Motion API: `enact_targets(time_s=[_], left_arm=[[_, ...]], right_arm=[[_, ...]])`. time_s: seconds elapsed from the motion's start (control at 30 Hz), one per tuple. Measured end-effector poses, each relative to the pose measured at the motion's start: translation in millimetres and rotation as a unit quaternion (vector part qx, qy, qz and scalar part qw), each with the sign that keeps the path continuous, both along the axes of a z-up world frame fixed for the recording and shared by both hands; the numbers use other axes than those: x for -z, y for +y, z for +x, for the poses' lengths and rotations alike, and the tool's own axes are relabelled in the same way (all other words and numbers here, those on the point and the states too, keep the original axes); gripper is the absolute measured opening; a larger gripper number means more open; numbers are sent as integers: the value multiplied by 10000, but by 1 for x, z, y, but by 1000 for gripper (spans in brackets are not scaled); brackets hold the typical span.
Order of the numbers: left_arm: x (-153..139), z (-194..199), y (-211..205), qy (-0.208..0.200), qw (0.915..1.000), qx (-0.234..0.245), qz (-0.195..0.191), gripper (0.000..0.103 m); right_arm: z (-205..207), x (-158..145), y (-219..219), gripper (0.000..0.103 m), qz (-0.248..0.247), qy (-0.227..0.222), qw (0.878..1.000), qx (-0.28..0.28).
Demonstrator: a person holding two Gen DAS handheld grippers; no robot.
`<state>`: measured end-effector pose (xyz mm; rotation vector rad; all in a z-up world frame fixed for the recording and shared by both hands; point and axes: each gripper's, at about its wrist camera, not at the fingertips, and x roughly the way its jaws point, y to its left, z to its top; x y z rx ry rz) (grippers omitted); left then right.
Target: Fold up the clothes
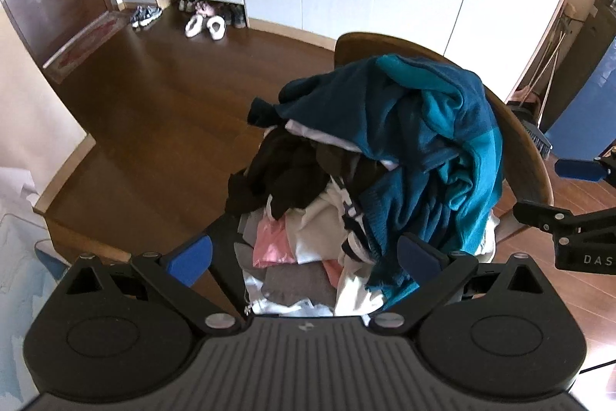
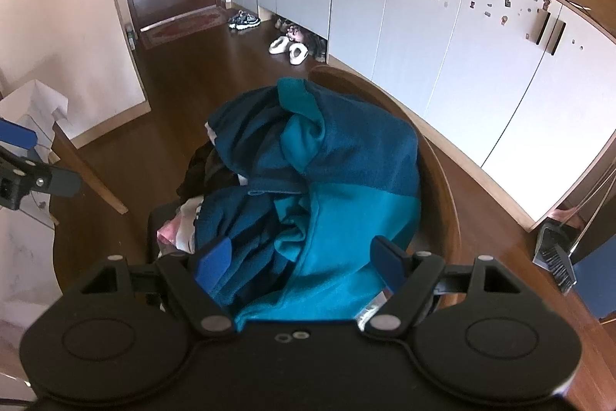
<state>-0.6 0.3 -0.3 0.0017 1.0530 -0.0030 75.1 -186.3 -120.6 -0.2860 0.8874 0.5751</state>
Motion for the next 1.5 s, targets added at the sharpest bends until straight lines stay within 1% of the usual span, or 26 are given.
enact_targets(time_s=[0.1,0.2,0.27,0.33,0.43,0.53,0.97,1.5], left_arm=[[3,-5,3,-7,10000,50,19,103],[10,-20,12,-58,10000,-19,-47,103],[12,-25,15,19,9999,-44,-91,103],[12,-30,14,54,10000,-47,-49,103],[11,-24,15,214,9997,-67,-10,103],[11,-28,15,220,9997,-68,-22,103],[8,-33,24,127,9998,-94,-109,103],[9,-30,33,100,9998,-58,-137,103]], right_arm=[[-1,1,2,103,-66,26,10000,-15],[-2,2,4,103,-132,51,9999,-30],[-3,0,4,103,-169,67,9998,-60],[-5,-1,5,103,-200,75,9997,-85],[-6,-1,6,103,-210,85,9997,-89],[-7,-2,8,103,-226,66,9997,-114],[-15,-6,19,103,-271,-12,9995,-132],[-12,-7,26,103,-278,-3,9996,-104]])
